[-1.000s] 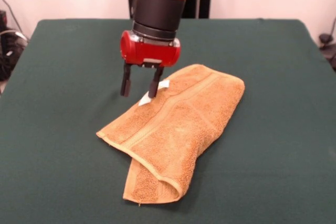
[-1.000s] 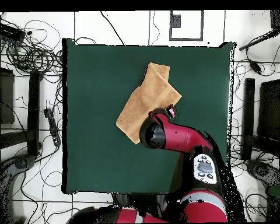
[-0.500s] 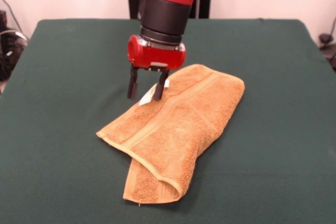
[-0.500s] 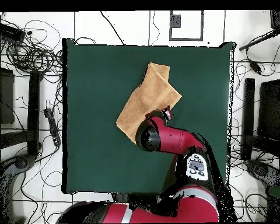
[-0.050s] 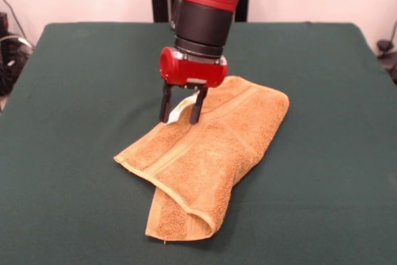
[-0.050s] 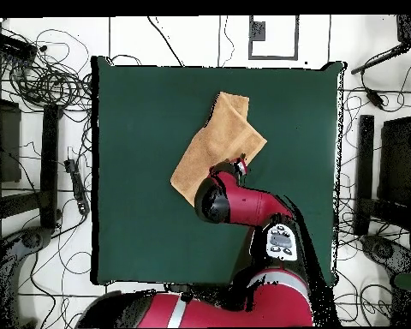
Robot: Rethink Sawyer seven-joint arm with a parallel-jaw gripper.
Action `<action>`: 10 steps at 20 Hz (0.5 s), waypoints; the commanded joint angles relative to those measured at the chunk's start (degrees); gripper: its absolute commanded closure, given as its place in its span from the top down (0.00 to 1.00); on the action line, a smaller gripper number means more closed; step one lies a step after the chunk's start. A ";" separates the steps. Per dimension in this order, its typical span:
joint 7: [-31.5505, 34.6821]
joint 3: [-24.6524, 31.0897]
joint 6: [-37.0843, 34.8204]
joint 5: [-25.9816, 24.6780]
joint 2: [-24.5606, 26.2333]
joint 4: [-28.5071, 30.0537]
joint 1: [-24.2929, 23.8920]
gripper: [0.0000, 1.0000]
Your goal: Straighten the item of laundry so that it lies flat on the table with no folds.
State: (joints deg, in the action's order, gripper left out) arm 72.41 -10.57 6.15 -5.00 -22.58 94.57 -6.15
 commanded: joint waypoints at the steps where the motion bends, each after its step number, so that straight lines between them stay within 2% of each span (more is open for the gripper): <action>1: 15.81 2.78 2.22 3.22 3.80 3.85 1.23 1.00; 10: 15.91 3.01 2.10 3.35 3.61 4.92 0.00 1.00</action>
State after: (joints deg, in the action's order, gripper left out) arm 72.41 -10.65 6.48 -4.36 -22.29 94.61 -6.23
